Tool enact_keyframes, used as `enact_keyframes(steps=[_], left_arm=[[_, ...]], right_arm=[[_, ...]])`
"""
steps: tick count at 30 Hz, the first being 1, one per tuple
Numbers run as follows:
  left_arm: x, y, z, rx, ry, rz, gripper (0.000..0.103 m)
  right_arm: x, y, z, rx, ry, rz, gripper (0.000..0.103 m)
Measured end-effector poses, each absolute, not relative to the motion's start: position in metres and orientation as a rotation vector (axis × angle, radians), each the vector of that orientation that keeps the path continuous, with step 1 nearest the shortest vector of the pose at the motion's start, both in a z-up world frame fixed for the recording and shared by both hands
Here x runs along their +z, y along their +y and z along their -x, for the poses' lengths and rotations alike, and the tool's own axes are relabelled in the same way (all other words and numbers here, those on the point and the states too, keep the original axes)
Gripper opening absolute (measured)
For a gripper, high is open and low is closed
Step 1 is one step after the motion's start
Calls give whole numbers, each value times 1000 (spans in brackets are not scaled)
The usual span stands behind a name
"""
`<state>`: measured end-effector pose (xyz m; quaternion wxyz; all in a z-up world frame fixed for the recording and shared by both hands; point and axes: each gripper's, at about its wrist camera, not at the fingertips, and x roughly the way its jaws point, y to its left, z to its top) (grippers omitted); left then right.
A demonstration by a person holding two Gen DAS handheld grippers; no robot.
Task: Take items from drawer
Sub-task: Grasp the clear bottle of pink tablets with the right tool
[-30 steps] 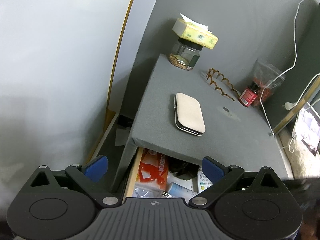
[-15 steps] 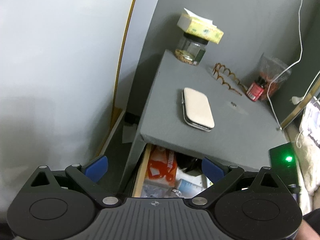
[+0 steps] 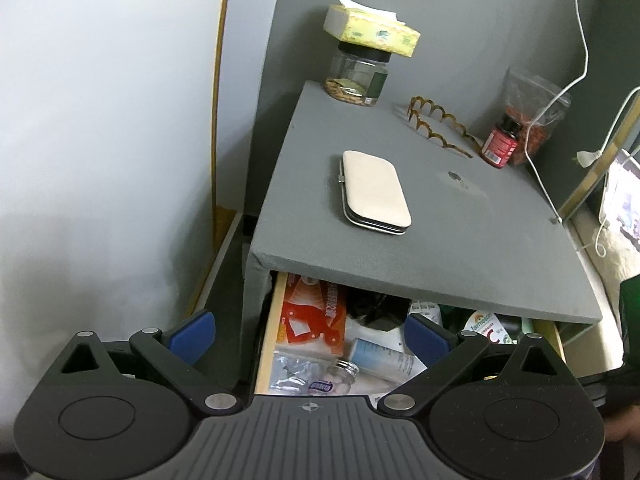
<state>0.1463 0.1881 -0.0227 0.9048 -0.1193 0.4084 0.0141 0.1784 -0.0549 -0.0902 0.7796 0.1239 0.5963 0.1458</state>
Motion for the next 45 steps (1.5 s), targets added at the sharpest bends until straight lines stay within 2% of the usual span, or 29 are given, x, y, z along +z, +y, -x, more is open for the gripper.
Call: enact_keyframes(steps=[12,23,25,26,31,38,45], left_arm=[[-19,209,-145,83,820,346,100],[-19,217,-145,91,814,388,100],[-19,215,-145,86,812,387,100],[-19,215,-145,84,812,386,100],[-20,214,-144,83,815,380,100],[-20,215,-143,89,815,383,100],[-21,206,-146,72,821,352,100]], right_arm=[[-126,11,-205,288,1380,-405,70],[-165,56,-220,190,1459,-279,67],[-163,61,-220,194,1447,-221,59],[-162,63,-220,196,1440,-192,49],[-159,56,-215,251,1439,-159,43],[-119,19,-180,342,1292,-155,40],[-27,-15,-141,369,911,30,40]])
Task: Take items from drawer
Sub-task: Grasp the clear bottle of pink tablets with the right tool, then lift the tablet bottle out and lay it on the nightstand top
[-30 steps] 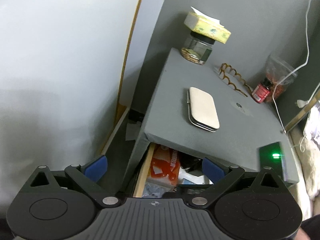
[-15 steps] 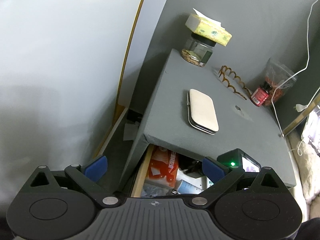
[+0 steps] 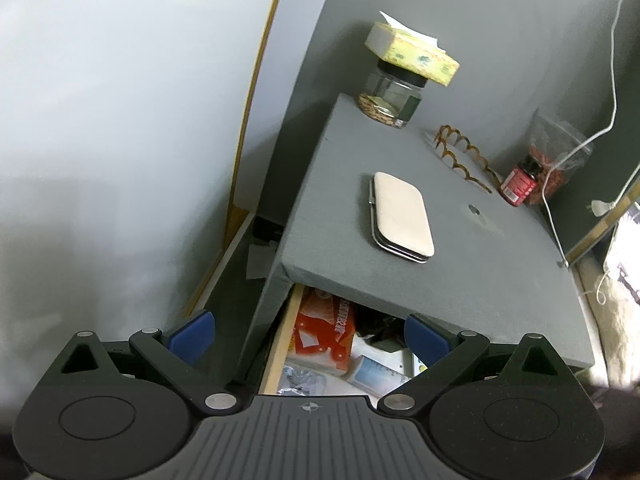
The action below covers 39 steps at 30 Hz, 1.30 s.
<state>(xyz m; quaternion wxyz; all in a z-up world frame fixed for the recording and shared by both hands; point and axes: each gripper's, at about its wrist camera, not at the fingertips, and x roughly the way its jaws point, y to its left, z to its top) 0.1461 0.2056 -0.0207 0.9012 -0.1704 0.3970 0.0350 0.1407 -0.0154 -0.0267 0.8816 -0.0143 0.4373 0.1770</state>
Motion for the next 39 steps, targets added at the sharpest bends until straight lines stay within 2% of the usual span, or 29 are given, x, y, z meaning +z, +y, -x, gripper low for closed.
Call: enact_keyframes(steps=[4,13,25,31,39], left_arm=[[-22,200,-147,68,827,332,100],[-25,197,-146,69,831,313,100],[-26,194,-147,61,835,296,100],[-27,185,-150,47,827,267,100],[-27,172,-155,54,808,264,100]], right_arm=[[13,-40,-156,240,689,114,40],[-10,-51,-209,113,651,143,40],[-34,-35,-206,128,613,195,42],[-40,-43,-208,175,630,162,50],[-46,-45,-216,317,695,166,68]])
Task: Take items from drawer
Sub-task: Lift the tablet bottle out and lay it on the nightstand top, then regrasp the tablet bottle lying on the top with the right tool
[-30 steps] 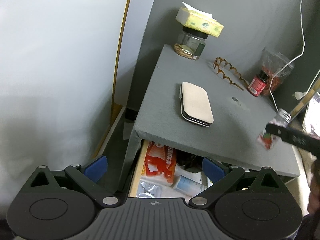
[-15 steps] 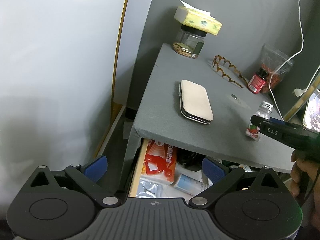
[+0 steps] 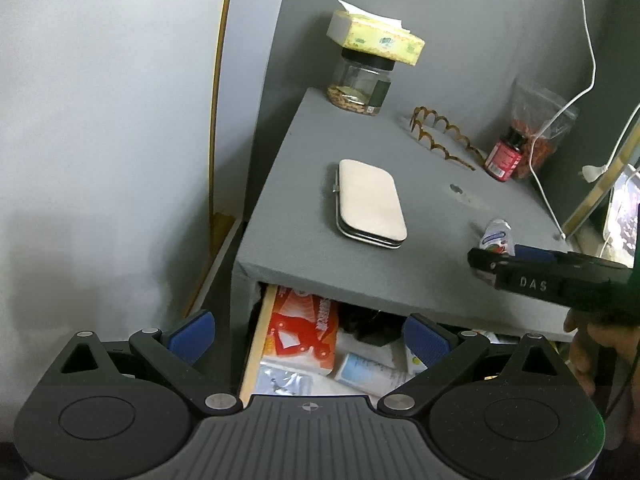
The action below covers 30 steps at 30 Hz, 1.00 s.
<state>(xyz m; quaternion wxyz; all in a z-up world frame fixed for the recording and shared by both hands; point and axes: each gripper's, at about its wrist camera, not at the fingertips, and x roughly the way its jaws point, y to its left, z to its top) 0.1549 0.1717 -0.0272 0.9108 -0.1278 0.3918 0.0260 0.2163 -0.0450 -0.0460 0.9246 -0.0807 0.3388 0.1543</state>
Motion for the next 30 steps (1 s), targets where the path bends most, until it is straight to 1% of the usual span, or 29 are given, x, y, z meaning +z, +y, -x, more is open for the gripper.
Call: enact_keyframes(steps=[1,3,11,16,21,23,25,26,27,28,29,30], left_arm=[[-27,170,-155,53,802,265,100],[-28,168,-155,47,794,282,100],[-25,150,-163,43,772,261,100],[-26,134,-168,21,769,239,100],[-26,120,-172,-10,764,224,100],[-26,117,-172,-19,760,221,100],[-26,115,-173,-28,754,219,100],[-27,114,-172,-31,753,218,100],[-27,113,-172,-35,752,217,100],[-28,112,-172,-39,751,217,100],[-28,111,-172,-43,750,215,100],[-28,110,-171,-49,749,210,100]], right_arm=[[-46,-45,-217,334,695,174,69],[-47,-45,-220,369,703,187,73],[-37,-43,-238,456,767,183,74],[-33,-45,-243,485,789,172,74],[-32,-45,-247,488,810,179,69],[-32,-47,-247,491,812,172,69],[-31,-48,-248,484,817,162,65],[-31,-49,-249,480,816,159,62],[-31,-49,-250,477,815,156,55],[-31,-51,-252,465,816,146,49],[-31,-53,-252,457,818,137,39],[-31,-56,-253,457,821,124,34]])
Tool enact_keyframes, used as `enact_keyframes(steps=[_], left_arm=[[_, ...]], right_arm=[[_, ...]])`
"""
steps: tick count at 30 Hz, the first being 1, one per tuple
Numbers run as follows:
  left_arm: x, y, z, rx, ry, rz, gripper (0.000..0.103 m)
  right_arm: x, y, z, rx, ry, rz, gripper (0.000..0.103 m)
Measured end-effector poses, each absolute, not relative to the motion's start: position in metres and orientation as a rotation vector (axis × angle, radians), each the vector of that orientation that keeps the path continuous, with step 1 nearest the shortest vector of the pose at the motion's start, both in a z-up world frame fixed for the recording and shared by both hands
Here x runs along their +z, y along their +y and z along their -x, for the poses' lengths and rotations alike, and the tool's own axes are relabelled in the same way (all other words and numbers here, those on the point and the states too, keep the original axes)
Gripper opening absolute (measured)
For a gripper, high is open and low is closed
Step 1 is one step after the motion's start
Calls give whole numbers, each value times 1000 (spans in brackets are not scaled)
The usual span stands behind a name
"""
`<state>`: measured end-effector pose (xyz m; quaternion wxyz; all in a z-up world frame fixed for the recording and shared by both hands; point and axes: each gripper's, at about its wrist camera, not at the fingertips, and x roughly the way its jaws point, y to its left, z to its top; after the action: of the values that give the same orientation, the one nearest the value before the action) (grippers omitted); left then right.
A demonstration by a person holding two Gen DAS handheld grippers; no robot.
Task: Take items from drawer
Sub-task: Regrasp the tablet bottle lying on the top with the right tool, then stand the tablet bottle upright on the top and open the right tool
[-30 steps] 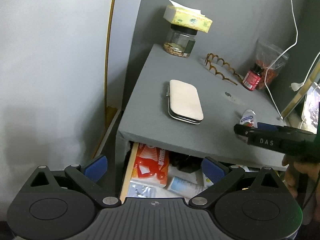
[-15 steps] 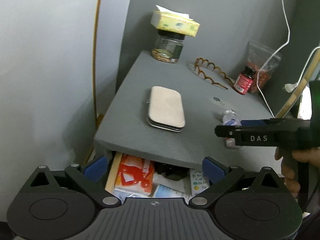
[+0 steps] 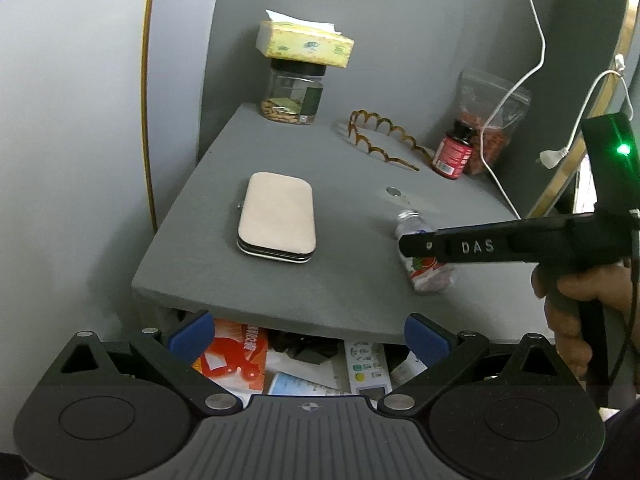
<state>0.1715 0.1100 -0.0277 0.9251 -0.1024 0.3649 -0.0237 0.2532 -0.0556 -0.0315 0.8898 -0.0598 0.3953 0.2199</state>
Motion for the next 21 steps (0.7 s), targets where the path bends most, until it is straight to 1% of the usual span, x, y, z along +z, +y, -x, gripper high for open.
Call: enact_keyframes(steps=[6,17,19,21], left_arm=[[-26,112,-169,-58,729,223,100],[-21,123,-166,-48,704,277,100],[-20,122,-166,-52,702,276,100],[-20,120,-167,-58,700,272,100]], right_arm=[[-32,-65,-256,460,822,64,32],[-33,-63,-255,430,757,140,29],[-35,-60,-253,430,751,171,31],[-36,-56,-251,433,760,212,36]])
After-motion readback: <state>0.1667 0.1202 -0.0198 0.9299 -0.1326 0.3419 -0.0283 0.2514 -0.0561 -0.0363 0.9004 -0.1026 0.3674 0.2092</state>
